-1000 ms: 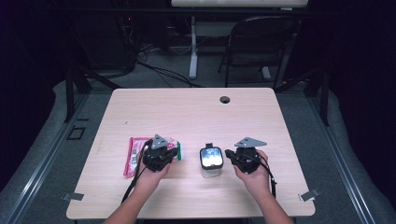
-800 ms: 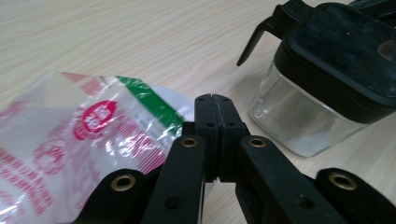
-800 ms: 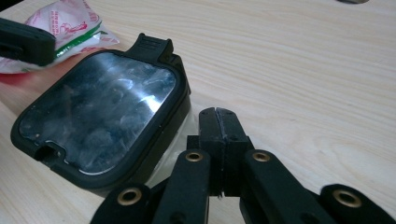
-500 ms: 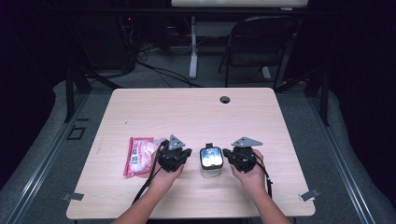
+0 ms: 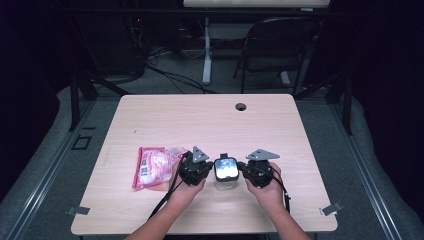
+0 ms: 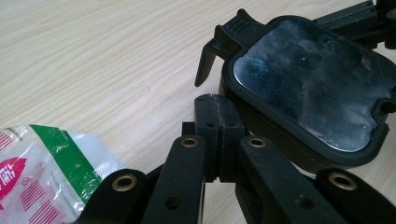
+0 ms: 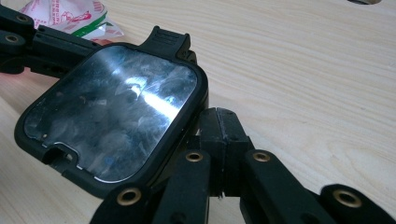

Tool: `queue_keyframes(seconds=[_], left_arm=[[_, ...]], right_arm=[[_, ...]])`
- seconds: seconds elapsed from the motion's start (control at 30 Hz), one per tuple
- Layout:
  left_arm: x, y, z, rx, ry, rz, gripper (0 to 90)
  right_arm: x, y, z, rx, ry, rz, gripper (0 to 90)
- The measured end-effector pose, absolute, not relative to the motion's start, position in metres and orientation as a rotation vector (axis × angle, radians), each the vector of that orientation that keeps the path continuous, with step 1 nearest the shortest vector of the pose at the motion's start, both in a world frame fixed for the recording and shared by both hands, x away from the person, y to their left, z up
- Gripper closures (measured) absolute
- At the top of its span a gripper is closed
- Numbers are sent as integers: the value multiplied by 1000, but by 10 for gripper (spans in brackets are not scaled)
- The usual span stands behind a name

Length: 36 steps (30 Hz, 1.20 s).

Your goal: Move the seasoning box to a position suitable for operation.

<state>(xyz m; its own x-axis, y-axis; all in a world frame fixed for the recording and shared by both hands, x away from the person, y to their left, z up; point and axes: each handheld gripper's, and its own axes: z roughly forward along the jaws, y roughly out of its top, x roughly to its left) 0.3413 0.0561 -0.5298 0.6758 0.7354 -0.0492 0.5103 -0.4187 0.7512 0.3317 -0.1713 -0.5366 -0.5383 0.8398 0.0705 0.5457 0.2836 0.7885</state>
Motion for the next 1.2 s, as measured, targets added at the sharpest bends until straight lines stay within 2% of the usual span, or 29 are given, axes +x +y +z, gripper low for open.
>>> queue_keyframes(seconds=[1.2], left_arm=[[334,64,-528,2158,860,344,900]], right_arm=[[300,-158,-535,1295,2228,1005,900]])
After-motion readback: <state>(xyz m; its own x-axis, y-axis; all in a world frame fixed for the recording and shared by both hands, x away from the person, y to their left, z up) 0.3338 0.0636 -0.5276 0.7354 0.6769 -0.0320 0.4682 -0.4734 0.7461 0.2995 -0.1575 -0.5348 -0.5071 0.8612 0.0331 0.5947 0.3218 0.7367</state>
